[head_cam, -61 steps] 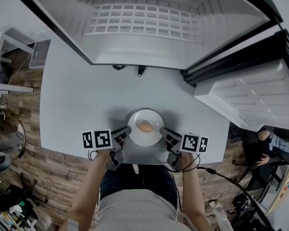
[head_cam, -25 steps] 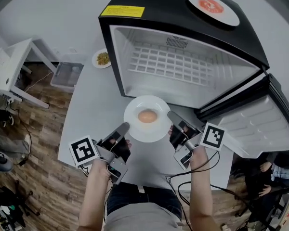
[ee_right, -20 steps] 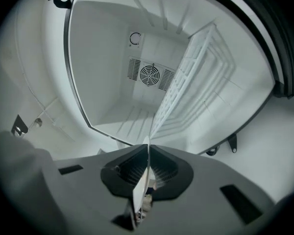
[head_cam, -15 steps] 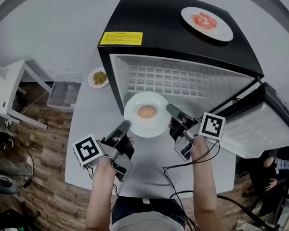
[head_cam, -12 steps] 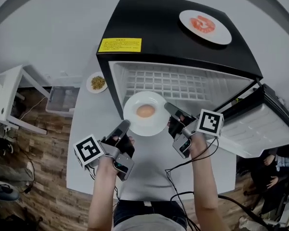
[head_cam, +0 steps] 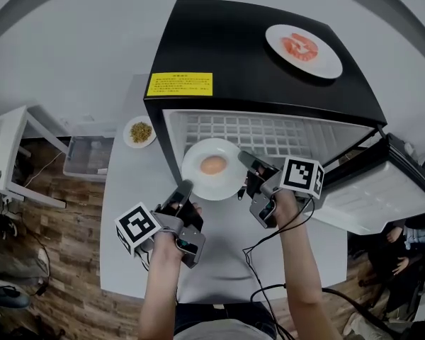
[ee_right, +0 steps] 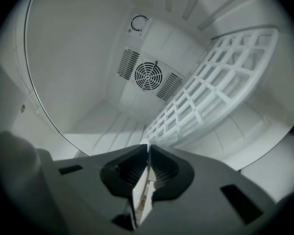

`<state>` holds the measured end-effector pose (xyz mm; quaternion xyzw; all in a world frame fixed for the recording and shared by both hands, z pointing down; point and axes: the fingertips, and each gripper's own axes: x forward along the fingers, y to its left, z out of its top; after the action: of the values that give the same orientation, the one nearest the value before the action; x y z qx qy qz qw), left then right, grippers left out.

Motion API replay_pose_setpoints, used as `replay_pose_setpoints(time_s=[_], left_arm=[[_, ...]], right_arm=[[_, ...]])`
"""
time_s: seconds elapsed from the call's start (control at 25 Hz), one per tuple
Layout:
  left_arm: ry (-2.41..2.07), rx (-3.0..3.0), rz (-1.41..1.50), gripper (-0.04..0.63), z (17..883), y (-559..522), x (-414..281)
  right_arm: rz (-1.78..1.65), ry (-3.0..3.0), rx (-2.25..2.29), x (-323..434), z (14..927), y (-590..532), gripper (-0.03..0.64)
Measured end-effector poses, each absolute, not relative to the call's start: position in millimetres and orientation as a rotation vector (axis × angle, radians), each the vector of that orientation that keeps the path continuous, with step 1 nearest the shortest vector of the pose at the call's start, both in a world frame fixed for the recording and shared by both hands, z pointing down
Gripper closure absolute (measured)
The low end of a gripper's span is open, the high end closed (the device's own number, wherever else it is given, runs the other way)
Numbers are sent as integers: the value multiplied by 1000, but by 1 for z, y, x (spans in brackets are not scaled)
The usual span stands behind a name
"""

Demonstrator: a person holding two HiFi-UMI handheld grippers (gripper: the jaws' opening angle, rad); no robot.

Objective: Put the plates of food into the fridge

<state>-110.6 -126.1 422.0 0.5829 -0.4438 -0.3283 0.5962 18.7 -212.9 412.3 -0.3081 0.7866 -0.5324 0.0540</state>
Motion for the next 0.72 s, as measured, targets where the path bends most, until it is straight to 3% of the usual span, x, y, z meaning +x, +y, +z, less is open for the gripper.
replay_pose_setpoints(time_s=[0.32, 0.56, 0.72], left_arm=[[-1068, 1332, -797, 578, 424, -136, -110], [-1099, 1345, -800, 578, 423, -144, -108], [-1111, 1333, -822, 578, 424, -151, -108]], right_arm=[[-1394, 2636, -1216, 17, 413, -224, 575], [-1000, 2745, -1615, 37, 408, -232, 577], [-901, 2751, -1622, 46, 396, -221, 577]])
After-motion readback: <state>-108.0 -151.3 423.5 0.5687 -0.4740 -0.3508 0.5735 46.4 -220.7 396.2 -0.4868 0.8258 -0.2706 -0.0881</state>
